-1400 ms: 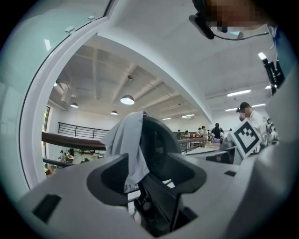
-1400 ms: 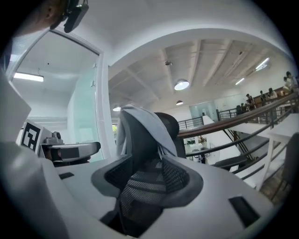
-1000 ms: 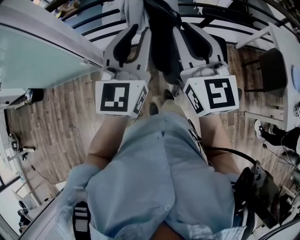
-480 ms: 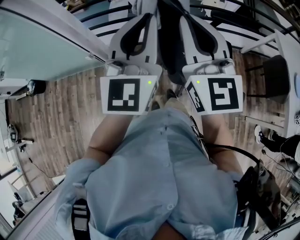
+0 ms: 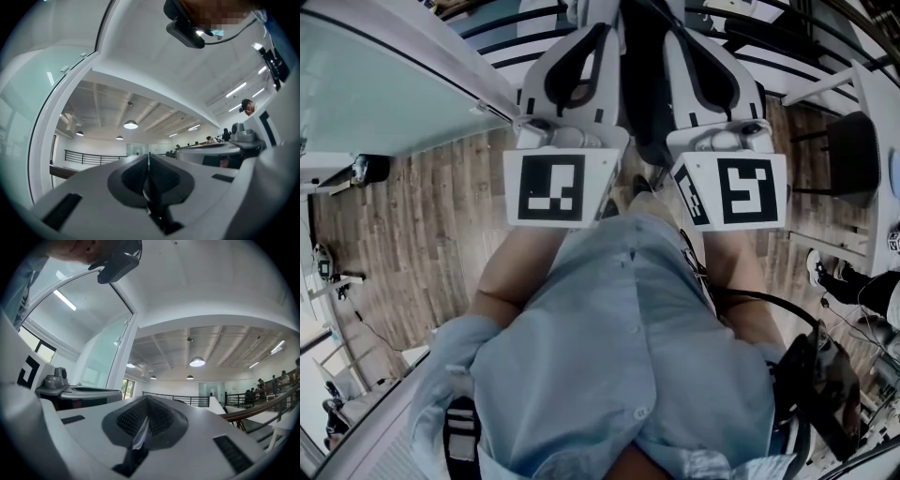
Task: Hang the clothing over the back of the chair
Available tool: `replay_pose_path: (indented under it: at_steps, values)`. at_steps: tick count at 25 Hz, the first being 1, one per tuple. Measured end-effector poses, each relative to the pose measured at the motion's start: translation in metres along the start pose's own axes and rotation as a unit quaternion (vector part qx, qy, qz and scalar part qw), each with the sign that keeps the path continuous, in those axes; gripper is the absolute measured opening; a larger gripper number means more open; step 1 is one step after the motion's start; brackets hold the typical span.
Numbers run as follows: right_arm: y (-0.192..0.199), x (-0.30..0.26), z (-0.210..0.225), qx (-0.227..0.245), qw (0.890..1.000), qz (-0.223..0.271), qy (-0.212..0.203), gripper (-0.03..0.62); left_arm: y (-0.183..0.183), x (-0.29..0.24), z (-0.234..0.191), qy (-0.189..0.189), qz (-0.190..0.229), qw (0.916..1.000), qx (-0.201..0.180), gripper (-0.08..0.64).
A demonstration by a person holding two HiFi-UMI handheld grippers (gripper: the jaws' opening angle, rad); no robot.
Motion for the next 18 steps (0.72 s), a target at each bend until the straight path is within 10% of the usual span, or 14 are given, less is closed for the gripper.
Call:
replay_pose_path:
  at_steps: [18]
  values:
    - [0.002,-0.0056,0.005,-0.001,1.0,-0.002,-0.008,0.011,0.0022,-0.0088,0.0016,-0.003,-0.005,1.0,0.0,0.021]
Point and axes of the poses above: the fingertips, and each gripper's own axes: x backward along the fingers, z to its right, y out of its underside, the point moved 6 cm from there along x, backward along the fingers, and after that the axes turned 1 degree about x, right-handed, at the moved point
